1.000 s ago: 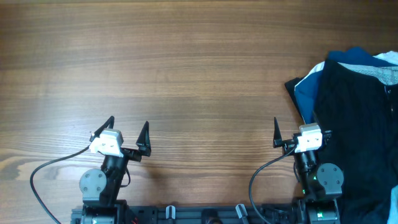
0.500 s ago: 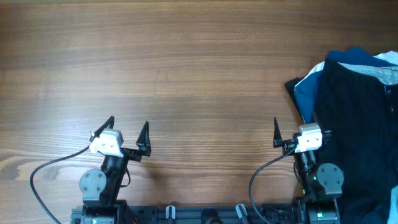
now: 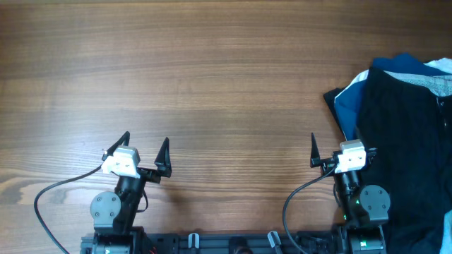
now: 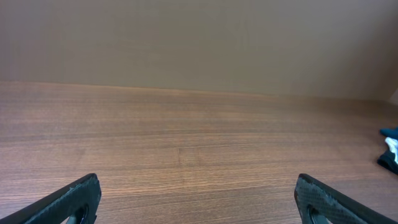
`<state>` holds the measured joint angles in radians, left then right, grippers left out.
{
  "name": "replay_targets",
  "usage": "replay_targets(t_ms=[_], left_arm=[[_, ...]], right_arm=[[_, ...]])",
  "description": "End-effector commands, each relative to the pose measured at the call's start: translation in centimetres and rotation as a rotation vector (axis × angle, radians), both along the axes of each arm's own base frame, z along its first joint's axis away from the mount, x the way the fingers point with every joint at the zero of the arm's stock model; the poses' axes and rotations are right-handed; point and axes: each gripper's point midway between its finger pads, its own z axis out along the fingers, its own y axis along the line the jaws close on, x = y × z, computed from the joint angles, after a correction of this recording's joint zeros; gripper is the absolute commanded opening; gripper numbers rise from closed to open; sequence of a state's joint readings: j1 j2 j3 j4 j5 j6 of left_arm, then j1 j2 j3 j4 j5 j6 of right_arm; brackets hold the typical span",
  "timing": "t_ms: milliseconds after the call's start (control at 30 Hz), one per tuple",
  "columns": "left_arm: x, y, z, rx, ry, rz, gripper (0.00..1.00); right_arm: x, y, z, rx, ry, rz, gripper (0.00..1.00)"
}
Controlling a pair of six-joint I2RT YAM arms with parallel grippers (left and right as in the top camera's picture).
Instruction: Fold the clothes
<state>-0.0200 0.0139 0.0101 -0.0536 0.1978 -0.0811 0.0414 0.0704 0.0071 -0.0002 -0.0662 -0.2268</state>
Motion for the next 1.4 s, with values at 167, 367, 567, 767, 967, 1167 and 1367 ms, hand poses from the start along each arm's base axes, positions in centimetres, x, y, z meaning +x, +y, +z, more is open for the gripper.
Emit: replay_targets(t_ms=[167,367,567,767,967,1167,1367], left_arm=[[-0.01,0.02,-0.15,-0.005,0.002,0.004,1.00],[0.00,0.02,-0.08,-0.005,-0.001,0.004,1.00],[-0.01,0.02,-0.16,-0.005,0.003,0.004,1.00],[-0.01,0.02,-0.16,-0.005,0.002,0.004,1.00],[-0.01,0.02,-0.17,-0.005,0.003,0.004,1.00],[-0.01,0.02,-0.17,-0.005,0.003,0.004,1.00],[-0.01,0.02,-0.17,-0.005,0.003,0.004,1.00]], right_arm=[[0.06,-0.29,-0.13,-0.138,-0.010,-0.009,1.00],[0.06,-0.27,-0.13,-0.507,-0.046,0.016,1.00],[0.04,-0.09,-0.13,-0.911,-0.091,0.054,1.00],[0.04,-0.10,-0.14,-1.632,-0.167,0.102,1.00],[0.03,0.04,-0.16,-1.879,-0.200,0.125,1.00],[0.03,0.04,-0.15,-1.879,-0.200,0.125,1.00],[0.03,0.04,-0.15,-1.879,-0.200,0.125,1.00]])
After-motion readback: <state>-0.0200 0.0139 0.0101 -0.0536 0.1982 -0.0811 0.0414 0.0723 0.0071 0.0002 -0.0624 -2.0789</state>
